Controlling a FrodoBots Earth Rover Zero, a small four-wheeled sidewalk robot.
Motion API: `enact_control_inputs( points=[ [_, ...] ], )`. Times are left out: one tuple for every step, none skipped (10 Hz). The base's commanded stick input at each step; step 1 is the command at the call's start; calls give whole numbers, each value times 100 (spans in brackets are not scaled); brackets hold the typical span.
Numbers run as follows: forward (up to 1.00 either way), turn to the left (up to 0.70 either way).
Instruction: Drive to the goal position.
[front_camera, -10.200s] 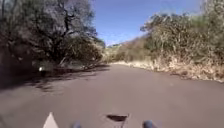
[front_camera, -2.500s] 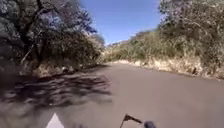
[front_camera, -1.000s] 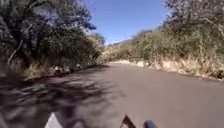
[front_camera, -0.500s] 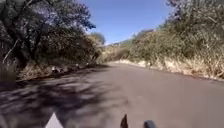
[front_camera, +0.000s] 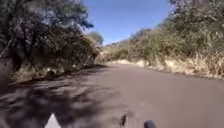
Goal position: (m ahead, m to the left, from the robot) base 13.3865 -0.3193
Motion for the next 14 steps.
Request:
enact_control_inputs(
  points=[
    [85, 0],
    [85, 0],
    [85, 0],
    [85, 0],
    [85, 0],
    [85, 0],
    [85, 0],
    [85, 0],
    [85, 0],
    [85, 0],
    [85, 0],
    [85, 0],
    [85, 0],
    [85, 0]
  ],
)
